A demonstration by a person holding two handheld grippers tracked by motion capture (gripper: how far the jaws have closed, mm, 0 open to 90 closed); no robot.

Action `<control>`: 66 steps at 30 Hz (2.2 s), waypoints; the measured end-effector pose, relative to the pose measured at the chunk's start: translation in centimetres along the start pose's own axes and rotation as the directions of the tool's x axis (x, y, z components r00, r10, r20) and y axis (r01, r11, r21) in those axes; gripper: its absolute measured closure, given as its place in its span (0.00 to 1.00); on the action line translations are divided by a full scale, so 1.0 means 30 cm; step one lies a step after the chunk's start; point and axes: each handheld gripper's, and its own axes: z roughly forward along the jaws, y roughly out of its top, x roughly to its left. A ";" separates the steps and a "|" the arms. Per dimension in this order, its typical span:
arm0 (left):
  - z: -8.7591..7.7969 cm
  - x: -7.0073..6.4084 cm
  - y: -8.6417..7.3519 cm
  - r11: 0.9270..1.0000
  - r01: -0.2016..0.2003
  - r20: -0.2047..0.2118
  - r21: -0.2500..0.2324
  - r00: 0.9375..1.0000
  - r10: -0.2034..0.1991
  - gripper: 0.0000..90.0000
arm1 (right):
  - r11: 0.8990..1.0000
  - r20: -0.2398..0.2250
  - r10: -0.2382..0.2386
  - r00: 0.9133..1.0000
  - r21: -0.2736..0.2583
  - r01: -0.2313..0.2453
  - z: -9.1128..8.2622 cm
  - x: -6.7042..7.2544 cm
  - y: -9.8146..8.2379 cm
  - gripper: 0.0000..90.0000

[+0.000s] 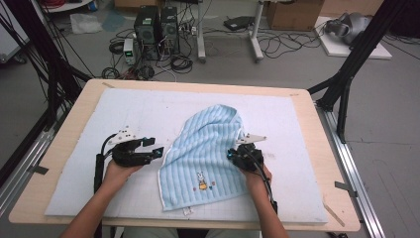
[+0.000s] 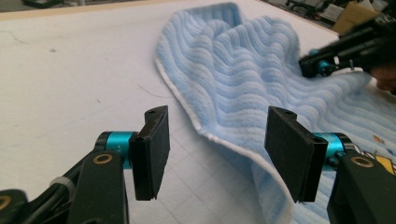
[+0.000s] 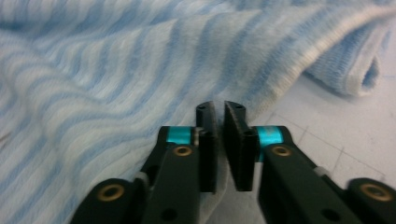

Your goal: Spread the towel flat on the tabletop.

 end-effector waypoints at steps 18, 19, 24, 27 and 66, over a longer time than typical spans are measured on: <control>-0.017 0.026 -0.004 0.999 0.033 -0.033 -0.014 0.999 -0.033 0.46 | 0.987 0.008 -0.109 0.994 0.119 0.107 -0.250 -0.024 -0.166 0.96; -0.017 0.027 -0.005 0.999 0.035 -0.036 -0.015 0.999 -0.036 0.46 | 0.985 0.012 -0.107 0.994 0.134 0.104 -0.262 -0.023 -0.174 0.96; -0.013 0.031 -0.005 0.999 0.039 -0.037 -0.020 0.999 -0.040 0.46 | 0.991 0.018 -0.100 0.995 0.092 0.098 -0.295 -0.028 -0.187 0.84; -0.015 0.031 -0.004 0.999 0.028 -0.045 -0.018 0.999 -0.029 0.46 | 0.998 0.018 -0.061 0.998 -0.002 0.061 -0.301 -0.036 -0.160 0.68; -0.095 0.108 -0.008 0.995 0.078 -0.136 -0.058 0.987 -0.085 0.46 | 0.997 -0.249 -0.062 0.967 0.038 0.074 0.196 0.127 0.204 0.94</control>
